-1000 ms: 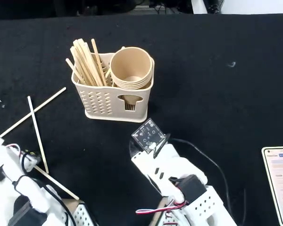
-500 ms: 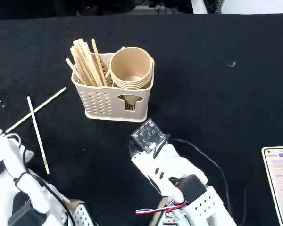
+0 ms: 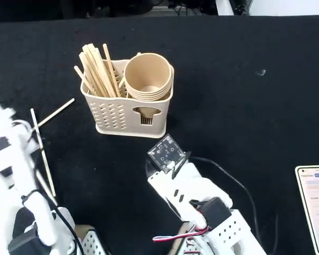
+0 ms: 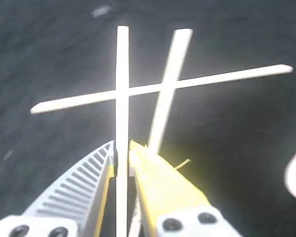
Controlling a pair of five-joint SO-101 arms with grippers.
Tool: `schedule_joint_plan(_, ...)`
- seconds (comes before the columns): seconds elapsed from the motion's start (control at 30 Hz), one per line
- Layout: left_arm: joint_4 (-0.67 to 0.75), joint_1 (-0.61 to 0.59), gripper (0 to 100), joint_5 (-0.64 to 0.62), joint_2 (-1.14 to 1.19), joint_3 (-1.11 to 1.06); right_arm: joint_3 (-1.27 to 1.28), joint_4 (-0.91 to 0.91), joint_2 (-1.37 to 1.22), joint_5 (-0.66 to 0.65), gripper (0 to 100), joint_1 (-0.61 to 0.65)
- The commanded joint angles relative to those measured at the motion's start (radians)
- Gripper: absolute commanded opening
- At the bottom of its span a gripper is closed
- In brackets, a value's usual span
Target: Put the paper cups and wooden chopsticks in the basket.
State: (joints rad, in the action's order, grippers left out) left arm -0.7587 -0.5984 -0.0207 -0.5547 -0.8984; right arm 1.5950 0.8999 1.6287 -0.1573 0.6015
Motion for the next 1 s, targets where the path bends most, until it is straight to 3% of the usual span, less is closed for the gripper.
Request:
schedule_joint_plan(0.0, 0.104, 0.039, 6, 0.014, -0.008, -0.001, -0.002, -0.021, 0.016, -0.009, 14.9, 0.014)
schedule_joint_plan(0.13, 0.25, 0.044, 20, 0.008, -0.008, -0.114, -0.002, -0.021, 0.016, -0.009, 14.9, 0.014)
schedule_joint_plan(0.27, 0.387, 0.033, 20, 0.014, -0.009, -0.242, -0.002, -0.021, 0.016, -0.009, 14.9, 0.014)
schedule_joint_plan(0.5, 0.327, -0.025, 20, 0.005, -0.009, -0.303, -0.002, -0.021, 0.016, -0.009, 14.9, 0.014)
schedule_joint_plan(0.73, 0.328, -0.038, 23, -0.101, 0.009, -0.305, -0.002, -0.021, 0.016, -0.009, 14.9, 0.014)
schedule_joint_plan(0.97, 0.262, -0.038, 22, -0.164, 0.232, -0.122, -0.002, -0.021, 0.016, -0.009, 14.9, 0.014)
